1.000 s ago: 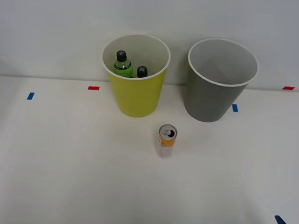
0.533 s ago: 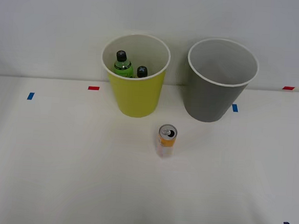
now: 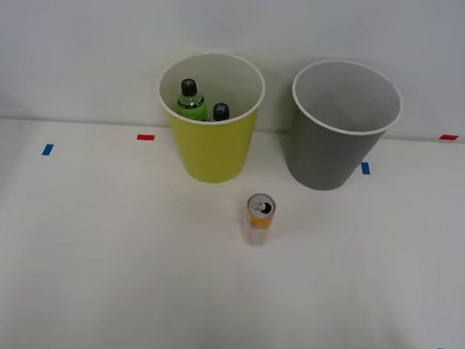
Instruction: Put cans in the gray bin, plastic bottles in the light green bin
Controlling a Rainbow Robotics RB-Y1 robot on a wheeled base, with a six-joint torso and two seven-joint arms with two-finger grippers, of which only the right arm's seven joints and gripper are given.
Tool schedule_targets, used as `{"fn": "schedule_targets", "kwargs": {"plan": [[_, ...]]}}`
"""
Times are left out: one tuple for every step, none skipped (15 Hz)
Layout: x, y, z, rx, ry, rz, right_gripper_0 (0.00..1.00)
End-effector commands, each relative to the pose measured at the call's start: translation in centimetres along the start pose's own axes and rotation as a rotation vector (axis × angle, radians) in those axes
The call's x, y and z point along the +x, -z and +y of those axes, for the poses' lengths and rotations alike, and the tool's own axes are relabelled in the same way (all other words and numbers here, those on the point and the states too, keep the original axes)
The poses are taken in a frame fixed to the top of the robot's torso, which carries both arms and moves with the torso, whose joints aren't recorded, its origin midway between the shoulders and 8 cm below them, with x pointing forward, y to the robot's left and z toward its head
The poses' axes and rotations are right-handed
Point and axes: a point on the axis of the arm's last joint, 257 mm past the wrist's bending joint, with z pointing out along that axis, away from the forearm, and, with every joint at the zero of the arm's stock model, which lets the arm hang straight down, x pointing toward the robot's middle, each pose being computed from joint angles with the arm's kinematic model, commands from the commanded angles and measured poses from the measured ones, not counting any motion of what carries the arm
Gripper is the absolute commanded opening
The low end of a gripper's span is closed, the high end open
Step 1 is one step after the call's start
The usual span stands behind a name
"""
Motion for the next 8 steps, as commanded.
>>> {"fn": "schedule_targets", "kwargs": {"plan": [[0.08,-0.06,0.23,-0.005,-0.003,0.001,1.00],[0.13,0.05,0.18,-0.003,-0.002,0.004,1.00],[0.11,0.18,-0.02,0.000,0.003,0.007,1.00],[0.12,0.31,-0.07,0.002,0.004,0.010,1.00],[0.08,0.26,-0.01,0.001,0.003,0.009,1.00],[0.15,0.25,0.08,0.000,0.004,0.009,1.00],[0.14,0.15,0.27,-0.002,-0.001,0.006,1.00],[0.11,0.06,0.38,-0.003,-0.002,0.003,1.00]]}}
